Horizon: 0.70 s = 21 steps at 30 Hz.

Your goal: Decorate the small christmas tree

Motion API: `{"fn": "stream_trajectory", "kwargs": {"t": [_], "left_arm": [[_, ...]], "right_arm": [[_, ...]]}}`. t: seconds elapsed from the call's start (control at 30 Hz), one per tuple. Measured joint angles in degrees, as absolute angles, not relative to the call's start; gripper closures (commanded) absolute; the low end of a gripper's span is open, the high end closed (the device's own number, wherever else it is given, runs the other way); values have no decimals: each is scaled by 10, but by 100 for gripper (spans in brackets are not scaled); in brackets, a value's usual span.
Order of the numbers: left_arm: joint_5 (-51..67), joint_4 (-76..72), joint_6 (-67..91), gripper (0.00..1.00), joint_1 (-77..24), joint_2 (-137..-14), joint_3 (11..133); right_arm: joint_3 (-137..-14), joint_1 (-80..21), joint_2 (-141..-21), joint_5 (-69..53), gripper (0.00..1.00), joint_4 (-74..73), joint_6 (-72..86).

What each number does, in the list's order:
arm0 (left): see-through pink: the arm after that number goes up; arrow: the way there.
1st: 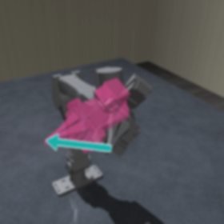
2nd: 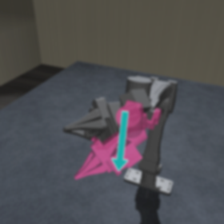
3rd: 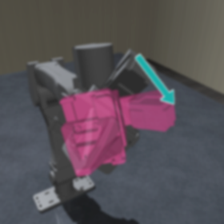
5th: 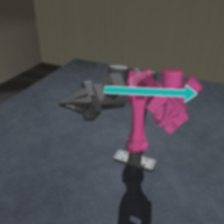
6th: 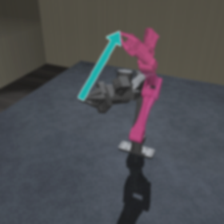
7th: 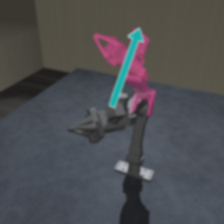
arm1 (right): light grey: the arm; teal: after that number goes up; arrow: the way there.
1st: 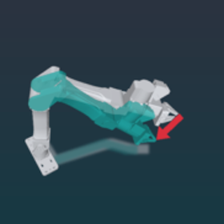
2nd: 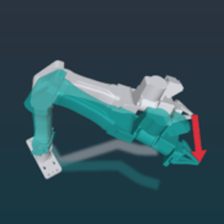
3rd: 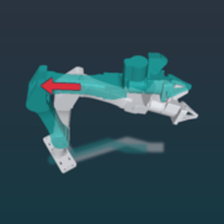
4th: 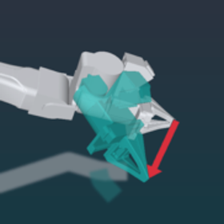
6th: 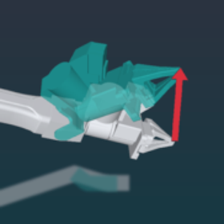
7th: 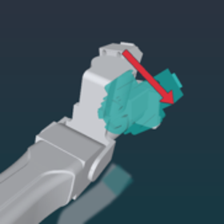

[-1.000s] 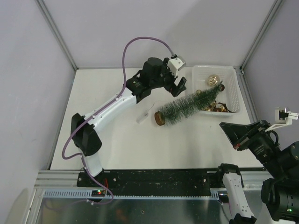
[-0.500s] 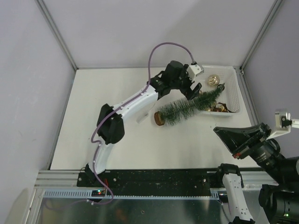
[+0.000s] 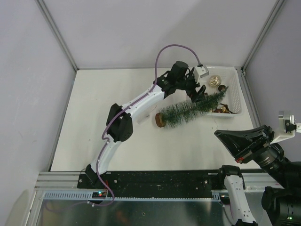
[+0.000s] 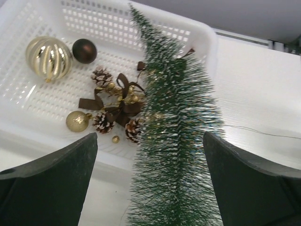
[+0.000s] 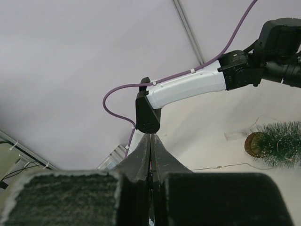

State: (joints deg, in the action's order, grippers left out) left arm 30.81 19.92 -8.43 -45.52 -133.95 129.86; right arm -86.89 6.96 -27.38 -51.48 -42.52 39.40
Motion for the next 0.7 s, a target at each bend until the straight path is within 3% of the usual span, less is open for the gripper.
{"fn": "stream_trajectory", "kwargs": {"t": [0.27, 0.53, 0.7], "left_arm": [[383, 201, -84, 20, -453, -1340, 1302], [389, 203, -90, 44, -454, -1347, 1304], [376, 204, -96, 68, -456, -1363, 1304]], "right_arm": [[-865, 68, -274, -513, 100, -425, 392], [-865, 68, -274, -510, 100, -425, 392], [-865, 68, -274, -509, 100, -420, 392]]}}
